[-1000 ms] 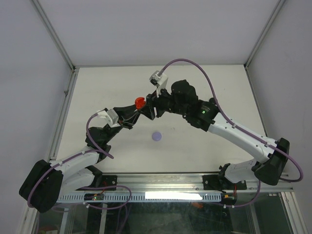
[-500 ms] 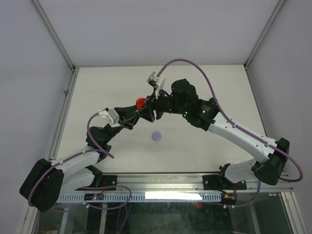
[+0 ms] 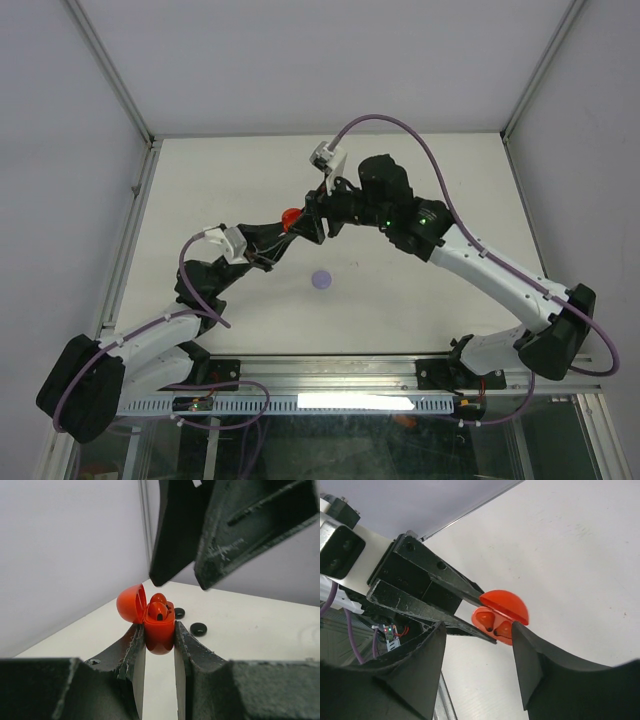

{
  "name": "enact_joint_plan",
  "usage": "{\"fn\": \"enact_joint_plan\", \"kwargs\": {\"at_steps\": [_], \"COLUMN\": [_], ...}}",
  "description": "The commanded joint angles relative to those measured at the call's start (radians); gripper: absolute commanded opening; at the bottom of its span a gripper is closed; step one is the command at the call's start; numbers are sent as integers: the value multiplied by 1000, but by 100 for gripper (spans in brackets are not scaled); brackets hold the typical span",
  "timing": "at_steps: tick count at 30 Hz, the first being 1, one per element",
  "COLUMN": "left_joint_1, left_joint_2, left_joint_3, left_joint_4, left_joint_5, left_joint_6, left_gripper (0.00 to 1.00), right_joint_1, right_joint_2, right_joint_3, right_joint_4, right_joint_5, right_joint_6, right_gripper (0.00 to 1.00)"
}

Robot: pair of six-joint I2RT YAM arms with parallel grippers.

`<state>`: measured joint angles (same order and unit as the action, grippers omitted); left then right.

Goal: Insert the wireless bluetooth earbuds into the charging case
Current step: Place the earbud in the charging case, then close the charging case.

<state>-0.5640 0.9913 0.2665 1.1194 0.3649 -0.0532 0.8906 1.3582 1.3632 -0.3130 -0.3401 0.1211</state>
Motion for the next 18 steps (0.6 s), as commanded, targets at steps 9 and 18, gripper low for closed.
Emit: {"fn": "enact_joint_plan", "kwargs": {"at_steps": [9,18], "left_joint_1": [-10,-9], "left_joint_2": [-9,46], "left_joint_3": [-23,-21], "left_joint_4": [70,188], "left_joint_5": [227,251], "left_joint_6": [-116,-181], "left_gripper": [1,1], "right_joint_1": [-178,-181], "right_joint_2": [-11,59], "right_joint_3": [-1,-29], "right_joint_4": [-13,24], "right_joint_5": [-418,-594], "right_joint_6": [-15,14], "right_gripper": [71,75]}}
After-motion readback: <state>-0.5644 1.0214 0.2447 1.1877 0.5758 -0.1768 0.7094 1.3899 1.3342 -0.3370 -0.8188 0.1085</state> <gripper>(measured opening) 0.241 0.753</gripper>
